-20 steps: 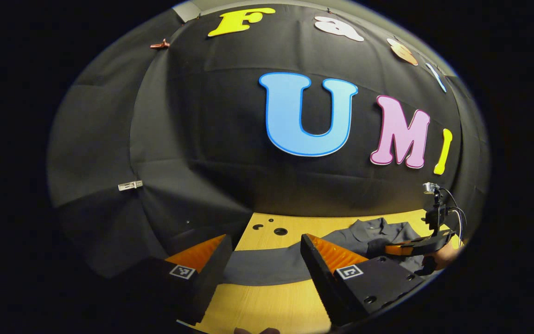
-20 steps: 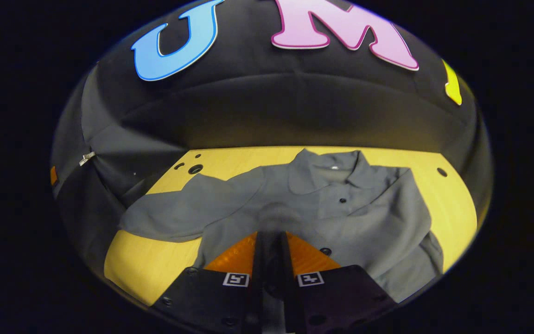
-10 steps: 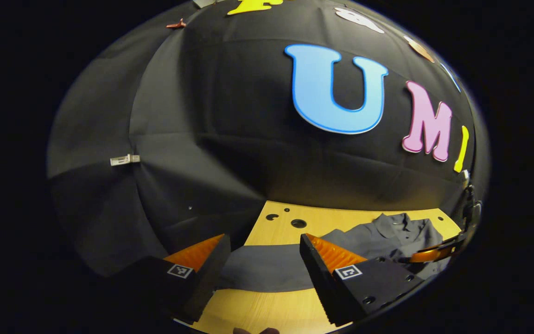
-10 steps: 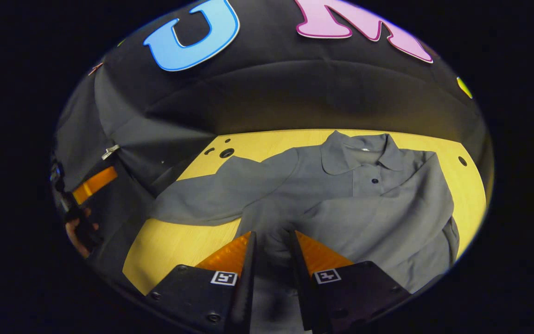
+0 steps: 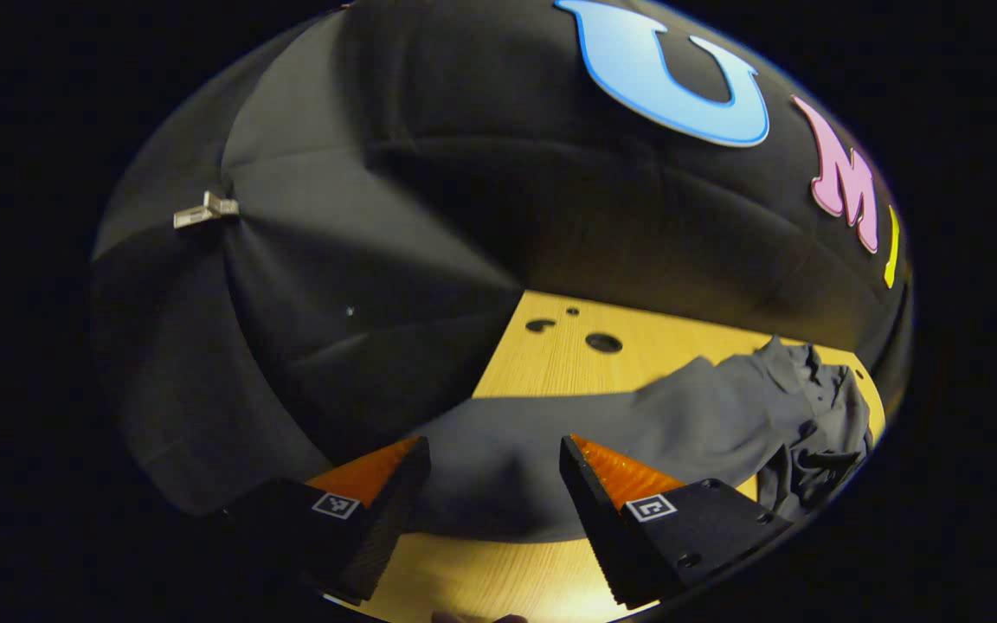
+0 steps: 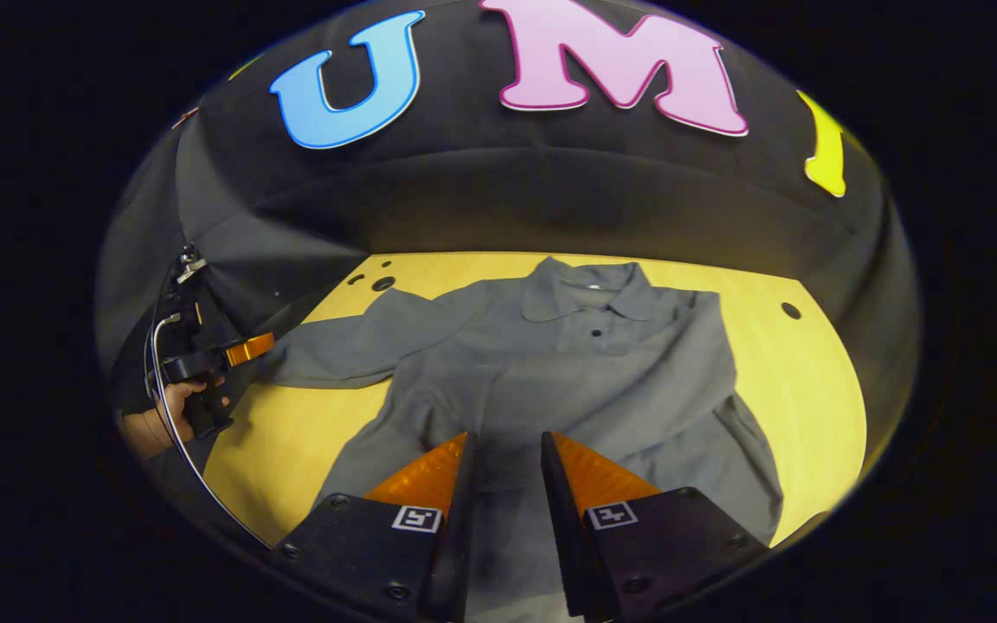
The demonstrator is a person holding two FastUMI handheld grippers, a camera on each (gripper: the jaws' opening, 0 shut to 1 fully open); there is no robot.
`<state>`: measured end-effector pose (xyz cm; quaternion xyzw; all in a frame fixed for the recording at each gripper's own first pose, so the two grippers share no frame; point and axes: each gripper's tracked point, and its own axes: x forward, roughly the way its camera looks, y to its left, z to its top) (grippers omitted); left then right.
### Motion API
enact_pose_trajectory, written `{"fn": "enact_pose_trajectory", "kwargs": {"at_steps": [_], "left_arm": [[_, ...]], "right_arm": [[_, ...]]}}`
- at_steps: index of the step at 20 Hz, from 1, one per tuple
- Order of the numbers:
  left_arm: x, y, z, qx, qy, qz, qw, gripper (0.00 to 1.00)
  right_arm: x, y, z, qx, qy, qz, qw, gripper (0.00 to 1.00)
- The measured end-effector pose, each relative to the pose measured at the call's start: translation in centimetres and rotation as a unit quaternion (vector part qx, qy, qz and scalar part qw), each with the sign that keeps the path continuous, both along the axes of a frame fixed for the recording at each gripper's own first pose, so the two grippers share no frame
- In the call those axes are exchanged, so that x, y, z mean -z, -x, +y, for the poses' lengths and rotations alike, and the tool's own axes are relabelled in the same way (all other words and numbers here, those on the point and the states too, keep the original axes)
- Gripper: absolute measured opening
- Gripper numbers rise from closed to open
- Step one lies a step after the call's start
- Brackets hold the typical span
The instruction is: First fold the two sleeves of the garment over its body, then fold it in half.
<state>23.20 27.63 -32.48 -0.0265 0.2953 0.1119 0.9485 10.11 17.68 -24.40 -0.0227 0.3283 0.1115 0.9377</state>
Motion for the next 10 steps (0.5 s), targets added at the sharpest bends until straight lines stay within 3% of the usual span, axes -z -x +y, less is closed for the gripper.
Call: {"fn": "enact_pose_trajectory", "kwargs": {"at_steps": [5,8,10], "left_arm": [[4.0,1.4,0.9,-0.024,-0.01,0.073,0.997,0.96],[3.9,1.5,0.7,-0.02,-0.014,0.076,0.997,0.99],[4.1,1.0,0.6,-0.009,-0.014,0.072,0.997,0.93]], "right_arm": [[-0.3,0.8,-2.2,0.019,0.017,-0.004,1.0,0.47],[-0.4,1.3,-2.7,0.021,0.025,-0.005,0.999,0.47],[-0.6,1.6,-3.0,0.021,0.03,-0.007,0.999,0.47]]}}
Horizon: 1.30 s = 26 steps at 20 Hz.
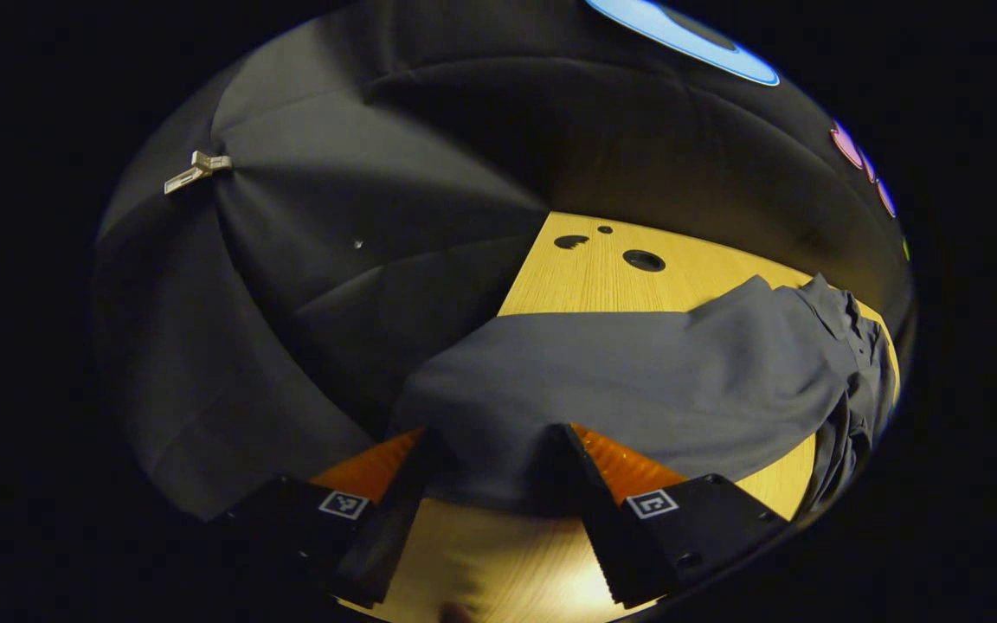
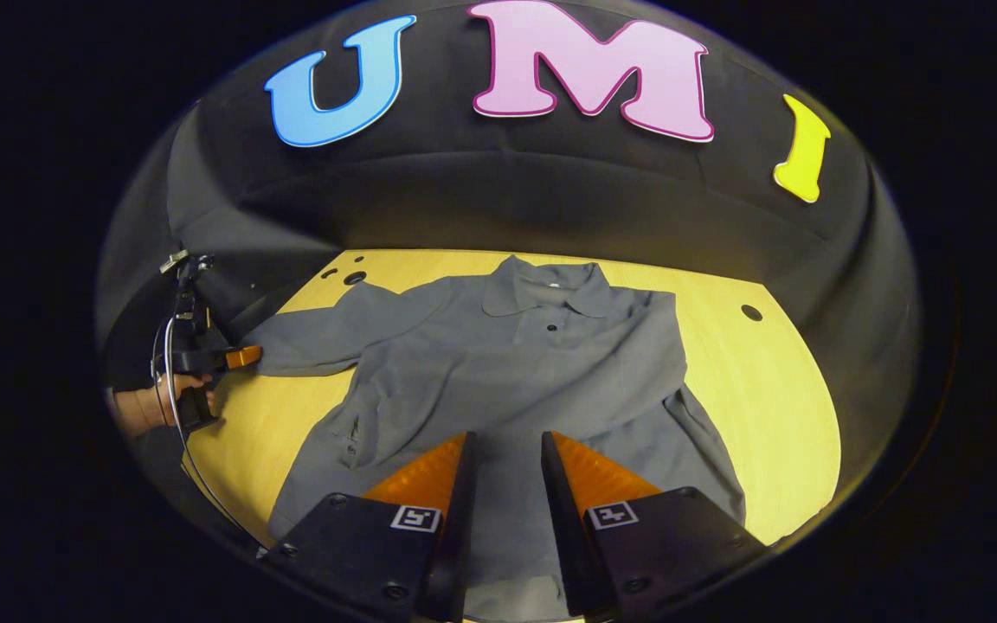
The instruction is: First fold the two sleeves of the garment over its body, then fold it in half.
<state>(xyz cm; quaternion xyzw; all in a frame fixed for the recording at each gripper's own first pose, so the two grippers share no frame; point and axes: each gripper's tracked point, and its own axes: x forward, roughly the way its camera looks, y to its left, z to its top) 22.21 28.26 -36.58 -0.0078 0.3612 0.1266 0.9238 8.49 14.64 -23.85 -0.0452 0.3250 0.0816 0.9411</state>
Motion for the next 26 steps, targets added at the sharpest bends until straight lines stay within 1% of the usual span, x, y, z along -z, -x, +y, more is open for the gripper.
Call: {"fn": "enact_pose_trajectory", "kwargs": {"at_steps": [1,3,4,6,8,12,15,20,23,26], "left_arm": [[-0.2,0.2,0.2,0.008,-0.007,0.001,1.0,0.65],[-0.6,0.1,-0.2,0.01,-0.001,0.0,1.0,0.1],[-1.1,0.2,-0.8,0.012,0.006,-0.004,1.0,0.06],[-3.7,-0.5,-1.9,0.013,0.016,-0.047,0.999,0.06],[-6.7,-0.7,-3.3,0.023,0.017,-0.082,0.996,0.05],[-12.1,-0.5,-7.4,0.062,0.011,-0.13,0.99,0.05],[-15.8,-0.3,-11.5,0.086,0.009,-0.163,0.983,0.05],[-21.4,-0.4,-20.7,0.137,0.023,-0.208,0.968,0.05],[-22.9,-0.4,-26.5,0.176,0.023,-0.22,0.959,0.05],[-23.8,-0.2,-32.3,0.202,0.041,-0.222,0.953,0.05]], "right_arm": [[-0.1,0.2,-0.1,0.001,-0.001,0.0,1.0,0.47],[-0.3,0.8,-1.1,0.006,-0.001,-0.004,1.0,0.47],[-0.5,1.1,-1.7,0.009,0.001,-0.007,1.0,0.47],[-1.1,1.6,-3.0,0.018,0.001,-0.013,1.0,0.47],[-1.6,2.0,-4.7,0.029,-0.002,-0.02,0.999,0.47],[-2.1,3.0,-8.4,0.052,-0.009,-0.028,0.998,0.47],[-2.2,3.7,-11.0,0.062,-0.015,-0.032,0.997,0.46],[-2.4,4.5,-15.5,0.077,-0.025,-0.037,0.996,0.46],[-2.0,4.9,-18.3,0.087,-0.028,-0.036,0.995,0.47],[-1.5,5.2,-20.8,0.097,-0.031,-0.036,0.994,0.47]]}}
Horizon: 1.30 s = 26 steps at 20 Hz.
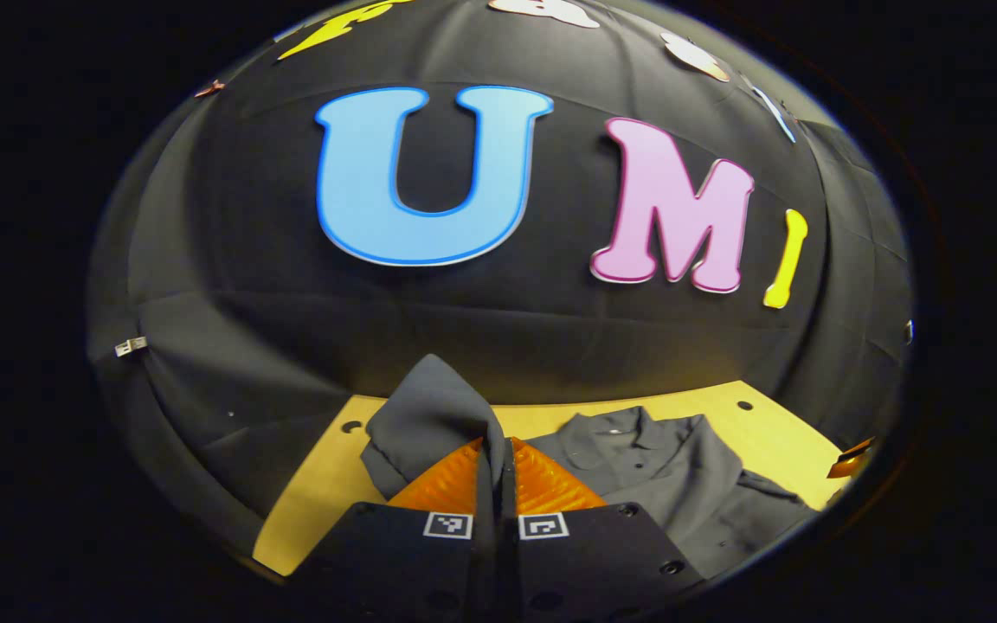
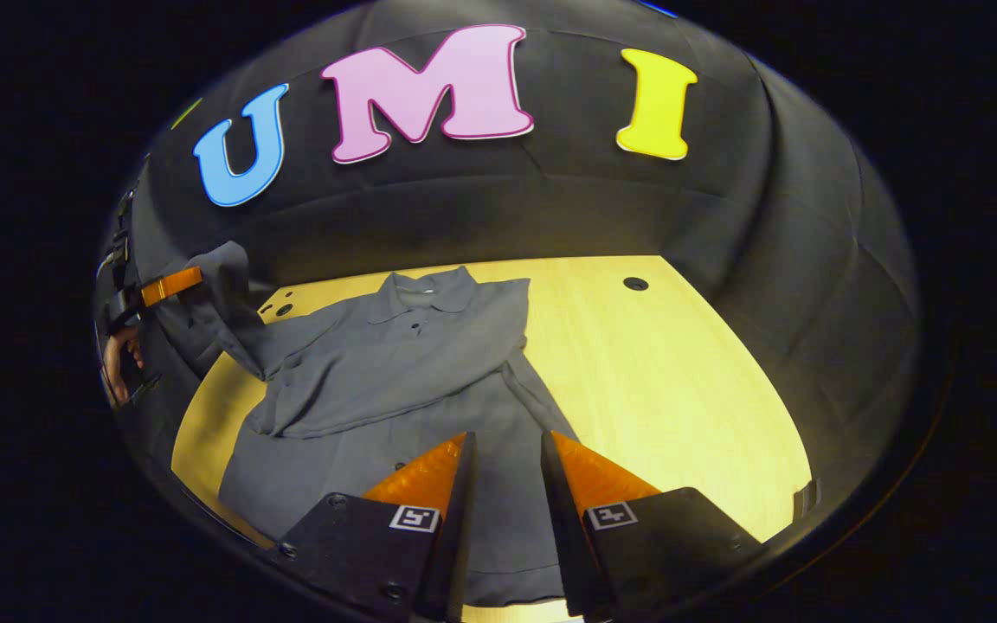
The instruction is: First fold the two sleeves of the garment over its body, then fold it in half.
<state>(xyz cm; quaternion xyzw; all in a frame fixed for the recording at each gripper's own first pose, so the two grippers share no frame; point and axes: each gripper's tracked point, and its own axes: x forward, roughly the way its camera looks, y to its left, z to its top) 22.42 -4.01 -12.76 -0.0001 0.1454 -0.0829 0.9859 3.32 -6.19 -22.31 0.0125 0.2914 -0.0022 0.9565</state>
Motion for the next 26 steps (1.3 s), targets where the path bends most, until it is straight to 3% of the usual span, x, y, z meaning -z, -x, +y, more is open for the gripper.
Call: {"fn": "enact_pose_trajectory", "kwargs": {"at_steps": [4,14,19,21,26], "left_arm": [[0.4,0.4,-7.1,0.036,0.012,0.011,0.999,0.05],[7.7,1.9,-22.4,0.111,0.009,0.067,0.992,0.06],[13.7,3.1,-26.6,0.134,-0.036,0.098,0.985,0.05],[15.4,3.7,-27.7,0.134,-0.03,0.108,0.985,0.02],[18.2,5.6,-29.9,0.15,-0.005,0.147,0.978,0.12]], "right_arm": [[0.6,0.8,-3.3,0.013,-0.005,0.002,1.0,0.47],[3.4,3.5,-10.4,0.065,-0.043,0.032,0.996,0.47],[4.7,4.8,-12.6,0.067,-0.042,0.051,0.996,0.48],[5.2,5.1,-13.0,0.063,-0.042,0.059,0.995,0.48],[6.3,5.6,-13.3,0.049,-0.045,0.077,0.995,0.48]]}}
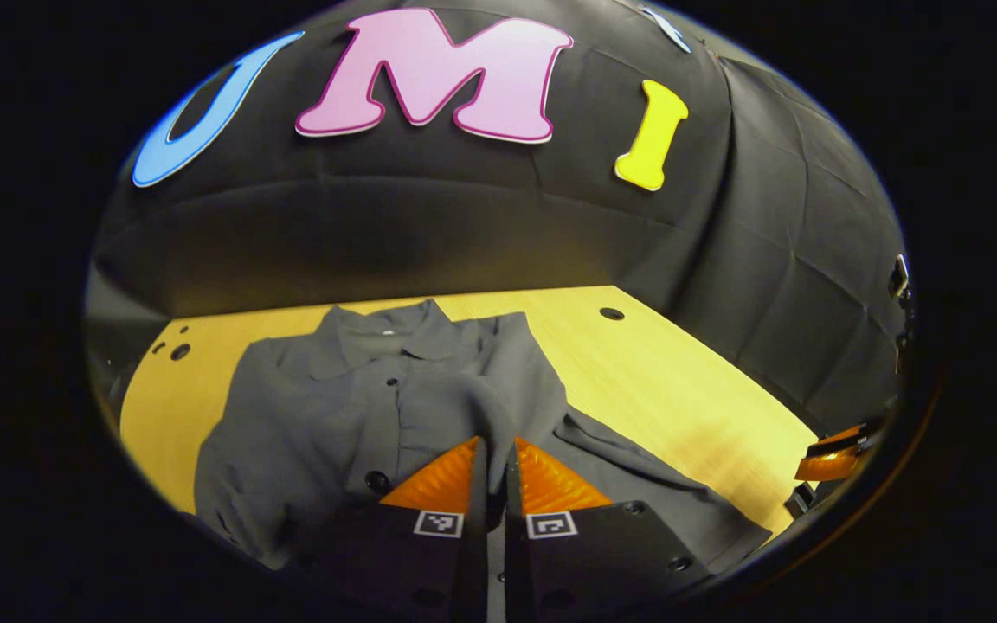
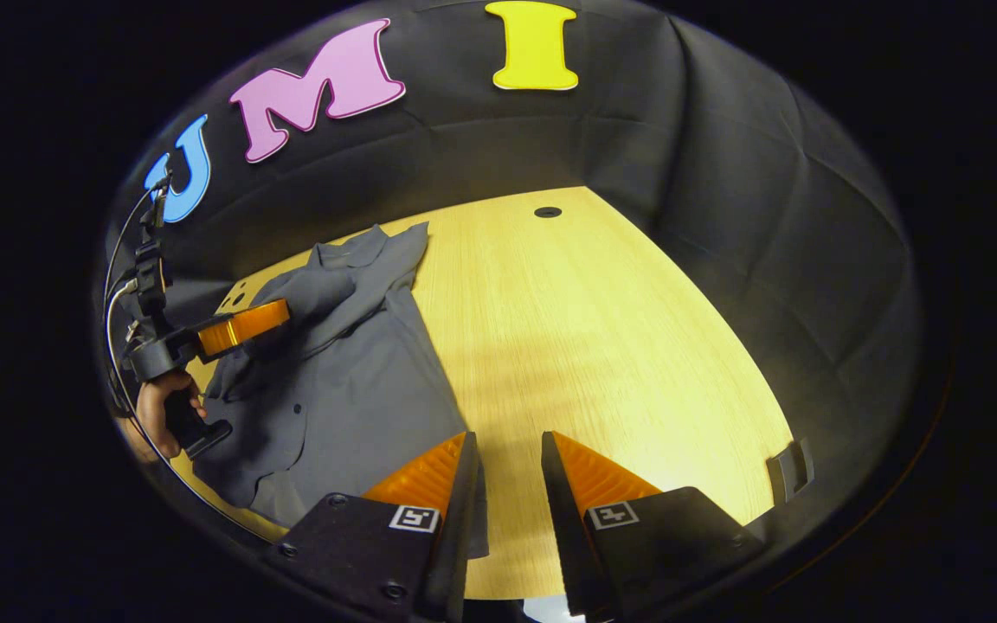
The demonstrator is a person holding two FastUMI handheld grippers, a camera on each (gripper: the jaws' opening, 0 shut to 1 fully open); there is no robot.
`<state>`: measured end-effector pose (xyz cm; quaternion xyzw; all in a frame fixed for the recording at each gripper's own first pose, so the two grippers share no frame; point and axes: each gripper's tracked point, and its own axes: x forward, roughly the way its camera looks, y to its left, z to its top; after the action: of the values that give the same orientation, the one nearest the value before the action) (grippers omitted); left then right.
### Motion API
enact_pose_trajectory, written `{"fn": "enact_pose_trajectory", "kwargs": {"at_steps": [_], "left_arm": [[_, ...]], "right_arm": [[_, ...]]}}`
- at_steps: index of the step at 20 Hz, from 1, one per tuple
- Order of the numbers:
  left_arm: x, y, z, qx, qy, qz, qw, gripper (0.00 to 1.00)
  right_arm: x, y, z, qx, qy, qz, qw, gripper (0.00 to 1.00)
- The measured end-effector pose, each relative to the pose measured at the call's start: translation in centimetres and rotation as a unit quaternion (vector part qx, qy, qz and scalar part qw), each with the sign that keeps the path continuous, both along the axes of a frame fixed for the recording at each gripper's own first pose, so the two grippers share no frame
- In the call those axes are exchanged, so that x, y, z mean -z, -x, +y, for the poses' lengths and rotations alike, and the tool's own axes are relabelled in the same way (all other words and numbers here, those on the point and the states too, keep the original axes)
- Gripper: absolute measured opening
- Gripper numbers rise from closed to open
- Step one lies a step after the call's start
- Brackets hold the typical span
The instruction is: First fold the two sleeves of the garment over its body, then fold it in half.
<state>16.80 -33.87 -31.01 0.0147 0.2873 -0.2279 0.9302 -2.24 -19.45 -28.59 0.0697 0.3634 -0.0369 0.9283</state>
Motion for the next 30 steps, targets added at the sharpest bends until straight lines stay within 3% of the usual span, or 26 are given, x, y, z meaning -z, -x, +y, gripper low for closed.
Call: {"fn": "enact_pose_trajectory", "kwargs": {"at_steps": [6,8,10,12,13,14,18,20,21,22,30], "left_arm": [[-1.4,4.1,-2.6,0.045,0.103,0.037,0.993,0.39],[-2.6,4.9,-1.2,0.04,0.107,0.026,0.993,0.68],[-3.3,5.9,1.0,0.026,0.096,0.015,0.995,0.96],[-4.0,7.5,3.6,0.013,0.091,0.015,0.996,0.96],[-4.0,8.1,5.4,0.0,0.083,0.014,0.996,0.96],[-4.1,8.7,7.3,-0.013,0.075,0.014,0.997,0.96],[-3.6,11.8,15.0,-0.063,0.026,0.018,0.998,0.96],[-3.0,13.5,18.8,-0.084,-0.002,0.025,0.996,0.96],[-2.5,14.4,20.5,-0.095,-0.012,0.031,0.995,0.92],[-2.1,15.3,22.1,-0.105,-0.022,0.038,0.993,0.96],[2.3,20.5,31.2,-0.173,-0.079,0.105,0.976,0.96]], "right_arm": [[0.9,-0.5,0.8,-0.021,-0.009,0.004,1.0,0.47],[1.1,-0.9,1.3,-0.031,-0.018,0.004,0.999,0.48],[1.2,-0.9,1.9,-0.042,-0.026,0.004,0.999,0.57],[1.1,-0.8,3.0,-0.055,-0.039,0.005,0.998,0.61],[1.1,-0.6,3.7,-0.061,-0.046,0.006,0.997,0.53],[1.2,-0.4,4.1,-0.064,-0.045,0.009,0.997,0.78],[2.6,1.0,4.7,-0.061,-0.034,0.029,0.997,0.91],[3.6,1.8,4.8,-0.057,-0.025,0.042,0.997,0.91],[4.2,2.1,5.0,-0.056,-0.021,0.049,0.997,0.91],[4.7,2.4,5.1,-0.057,-0.017,0.055,0.997,0.91],[7.1,3.5,6.3,-0.061,-0.002,0.084,0.995,0.91]]}}
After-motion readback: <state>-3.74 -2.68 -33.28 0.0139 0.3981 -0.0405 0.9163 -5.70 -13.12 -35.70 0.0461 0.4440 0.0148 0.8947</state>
